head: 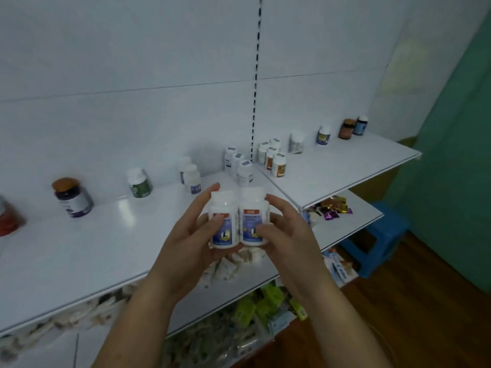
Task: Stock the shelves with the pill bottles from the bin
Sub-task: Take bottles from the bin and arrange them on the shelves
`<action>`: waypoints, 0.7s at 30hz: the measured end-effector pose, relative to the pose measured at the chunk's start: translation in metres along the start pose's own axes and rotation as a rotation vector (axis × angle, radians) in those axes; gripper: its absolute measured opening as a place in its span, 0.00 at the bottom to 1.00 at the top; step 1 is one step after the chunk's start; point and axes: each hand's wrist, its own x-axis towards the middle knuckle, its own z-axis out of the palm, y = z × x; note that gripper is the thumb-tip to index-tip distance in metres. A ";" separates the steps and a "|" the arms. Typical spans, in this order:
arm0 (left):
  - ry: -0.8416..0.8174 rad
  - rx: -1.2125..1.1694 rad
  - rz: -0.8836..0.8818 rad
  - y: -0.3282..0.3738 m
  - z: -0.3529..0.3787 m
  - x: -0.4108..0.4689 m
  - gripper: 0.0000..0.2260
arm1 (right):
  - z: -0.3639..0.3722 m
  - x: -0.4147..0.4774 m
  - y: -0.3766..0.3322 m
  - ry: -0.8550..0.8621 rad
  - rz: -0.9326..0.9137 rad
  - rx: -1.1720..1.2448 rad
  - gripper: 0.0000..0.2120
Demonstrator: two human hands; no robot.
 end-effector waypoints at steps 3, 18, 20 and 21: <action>-0.004 0.003 -0.017 -0.011 0.009 0.031 0.25 | -0.019 0.028 0.007 0.006 -0.009 -0.053 0.22; 0.112 0.509 0.075 -0.055 -0.058 0.119 0.24 | -0.008 0.152 0.075 -0.189 -0.040 -0.364 0.24; 0.182 0.595 0.118 -0.059 -0.067 0.124 0.24 | 0.003 0.169 0.082 -0.237 -0.051 -0.391 0.23; 0.221 0.616 0.131 -0.062 -0.070 0.128 0.24 | 0.010 0.178 0.086 -0.250 -0.053 -0.403 0.23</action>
